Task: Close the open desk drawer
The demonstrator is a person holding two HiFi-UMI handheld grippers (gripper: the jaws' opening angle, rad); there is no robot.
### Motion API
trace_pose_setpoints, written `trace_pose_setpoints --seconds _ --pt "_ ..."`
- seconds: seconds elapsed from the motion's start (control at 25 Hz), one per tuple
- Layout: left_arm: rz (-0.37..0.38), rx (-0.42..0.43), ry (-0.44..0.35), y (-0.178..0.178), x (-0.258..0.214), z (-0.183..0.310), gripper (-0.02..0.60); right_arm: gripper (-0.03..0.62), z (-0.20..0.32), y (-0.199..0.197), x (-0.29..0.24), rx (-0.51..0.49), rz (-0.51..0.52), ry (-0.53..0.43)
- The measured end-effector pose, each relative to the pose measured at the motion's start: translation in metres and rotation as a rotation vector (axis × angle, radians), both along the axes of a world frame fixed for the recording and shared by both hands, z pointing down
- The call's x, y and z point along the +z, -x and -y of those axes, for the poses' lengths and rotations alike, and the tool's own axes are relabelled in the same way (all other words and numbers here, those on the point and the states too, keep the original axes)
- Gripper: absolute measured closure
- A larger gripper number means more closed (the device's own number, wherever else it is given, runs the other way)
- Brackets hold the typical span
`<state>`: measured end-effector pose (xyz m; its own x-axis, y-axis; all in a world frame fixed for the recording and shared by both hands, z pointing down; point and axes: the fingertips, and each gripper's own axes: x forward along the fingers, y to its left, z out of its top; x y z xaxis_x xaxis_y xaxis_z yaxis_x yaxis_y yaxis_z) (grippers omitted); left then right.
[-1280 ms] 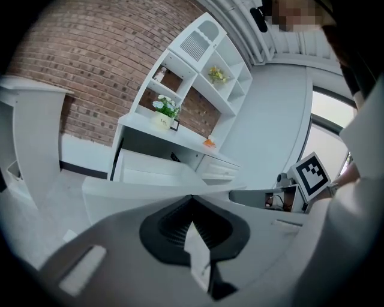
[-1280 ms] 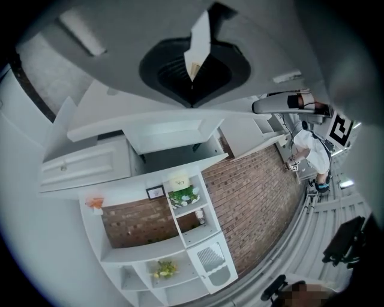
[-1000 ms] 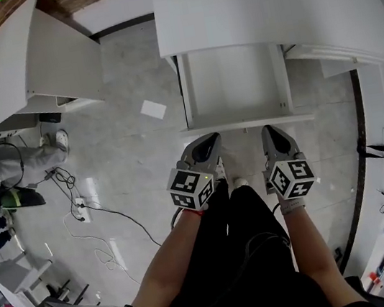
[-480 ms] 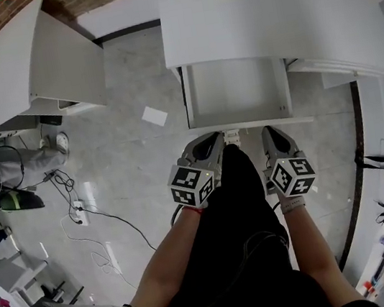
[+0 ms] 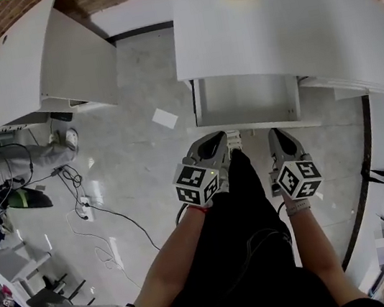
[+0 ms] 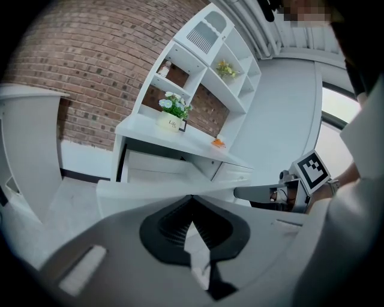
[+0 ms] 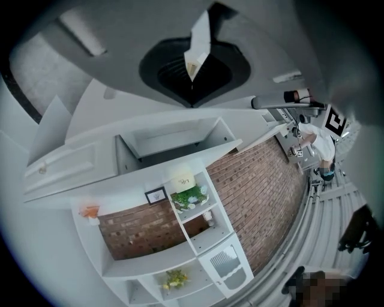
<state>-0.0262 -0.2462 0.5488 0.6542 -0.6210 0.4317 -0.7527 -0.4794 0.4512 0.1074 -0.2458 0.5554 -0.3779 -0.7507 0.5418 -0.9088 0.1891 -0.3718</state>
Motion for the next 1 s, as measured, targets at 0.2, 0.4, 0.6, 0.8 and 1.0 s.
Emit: trace_pose_setpoints --seconds 0.2,0.4,0.6,0.8,1.0 --pt "0.006 -0.033 0.001 -0.004 0.001 0.020 0.578 0.592 0.019 -0.003 0.000 -0.025 0.013 0.008" --pt "0.009 -0.056 0.007 -0.004 0.002 0.035 0.578 0.592 0.034 -0.003 0.001 -0.045 0.016 0.015" --pt "0.008 -0.072 0.006 -0.004 0.002 0.050 0.578 0.592 0.048 -0.003 0.001 -0.047 0.027 0.013" --pt "0.005 -0.082 0.003 -0.002 0.002 0.063 0.578 0.592 0.062 -0.002 0.001 -0.044 0.035 0.008" --pt "-0.001 -0.096 0.006 -0.003 0.002 0.074 0.578 0.592 0.072 -0.002 0.001 -0.043 0.039 0.007"
